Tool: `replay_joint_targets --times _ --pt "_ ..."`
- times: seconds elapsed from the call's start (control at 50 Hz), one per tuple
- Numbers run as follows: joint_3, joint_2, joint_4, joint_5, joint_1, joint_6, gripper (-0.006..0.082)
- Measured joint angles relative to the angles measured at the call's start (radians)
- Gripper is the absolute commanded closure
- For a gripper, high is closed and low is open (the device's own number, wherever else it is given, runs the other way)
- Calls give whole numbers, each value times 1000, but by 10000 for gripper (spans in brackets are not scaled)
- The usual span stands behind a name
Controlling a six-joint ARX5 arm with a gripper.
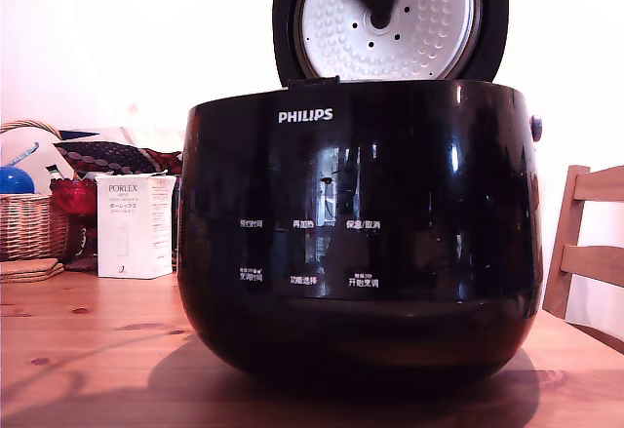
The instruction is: Place the pot you are holding inside the rice cooker
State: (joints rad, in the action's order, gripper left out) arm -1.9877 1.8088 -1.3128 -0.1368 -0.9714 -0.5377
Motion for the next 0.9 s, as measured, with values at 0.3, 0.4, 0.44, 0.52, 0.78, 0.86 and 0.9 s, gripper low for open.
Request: replay_joint_targets --times 0.3,0.4,0.44,0.52,0.78,0.86,0.9 --pt "-48 -2 -32 57 32 91 786" --pt "-48 -2 -10 102 55 179 786" --pt "-49 -2 3 110 68 182 786" --pt "-49 -2 24 113 95 214 786" --pt "-49 -35 116 116 192 294 786" --pt "-49 -61 124 113 227 300 786" --pt "-49 -76 125 112 246 304 786"
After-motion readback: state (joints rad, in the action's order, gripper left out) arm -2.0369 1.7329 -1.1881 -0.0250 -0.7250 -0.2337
